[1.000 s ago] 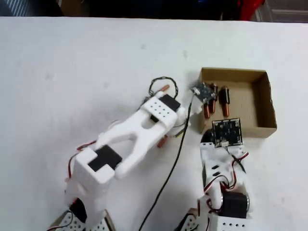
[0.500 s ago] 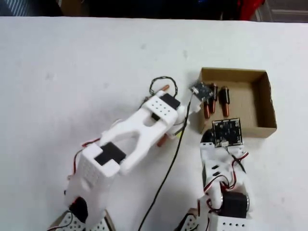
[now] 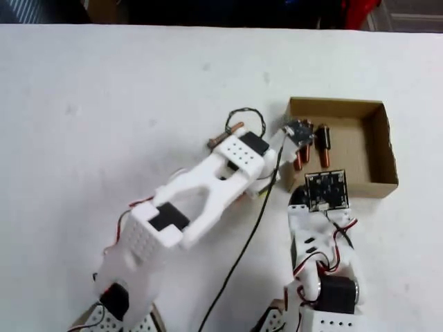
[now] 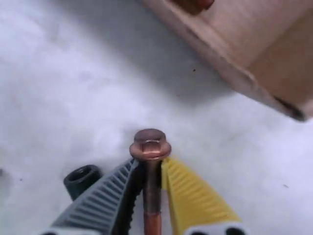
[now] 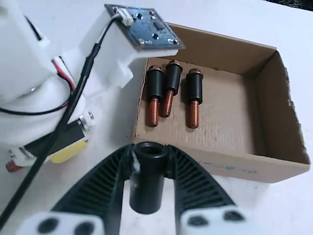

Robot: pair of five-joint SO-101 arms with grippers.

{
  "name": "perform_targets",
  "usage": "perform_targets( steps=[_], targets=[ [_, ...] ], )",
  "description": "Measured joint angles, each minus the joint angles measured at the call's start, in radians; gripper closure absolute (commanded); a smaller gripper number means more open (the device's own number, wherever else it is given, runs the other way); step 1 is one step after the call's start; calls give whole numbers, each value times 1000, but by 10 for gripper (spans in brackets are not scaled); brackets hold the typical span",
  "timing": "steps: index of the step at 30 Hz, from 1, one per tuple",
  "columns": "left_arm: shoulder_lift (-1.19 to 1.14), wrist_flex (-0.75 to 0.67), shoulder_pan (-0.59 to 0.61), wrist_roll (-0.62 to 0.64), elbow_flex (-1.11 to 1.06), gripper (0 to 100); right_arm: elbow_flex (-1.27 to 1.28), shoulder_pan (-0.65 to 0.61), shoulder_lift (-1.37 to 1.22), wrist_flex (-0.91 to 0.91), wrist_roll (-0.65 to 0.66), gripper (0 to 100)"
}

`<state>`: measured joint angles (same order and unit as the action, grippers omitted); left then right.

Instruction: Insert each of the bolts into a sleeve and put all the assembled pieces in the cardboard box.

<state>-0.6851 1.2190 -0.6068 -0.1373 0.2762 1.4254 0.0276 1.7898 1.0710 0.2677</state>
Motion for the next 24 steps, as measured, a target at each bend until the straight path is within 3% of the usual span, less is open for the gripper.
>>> perform_targets(
  steps=[13, 24],
  targets=[
    [-89, 166, 0, -2, 170, 980, 34, 0, 0, -28, 0, 981],
    [-95, 497, 6, -3, 471, 980, 34, 0, 0, -31, 0, 981]
  ],
)
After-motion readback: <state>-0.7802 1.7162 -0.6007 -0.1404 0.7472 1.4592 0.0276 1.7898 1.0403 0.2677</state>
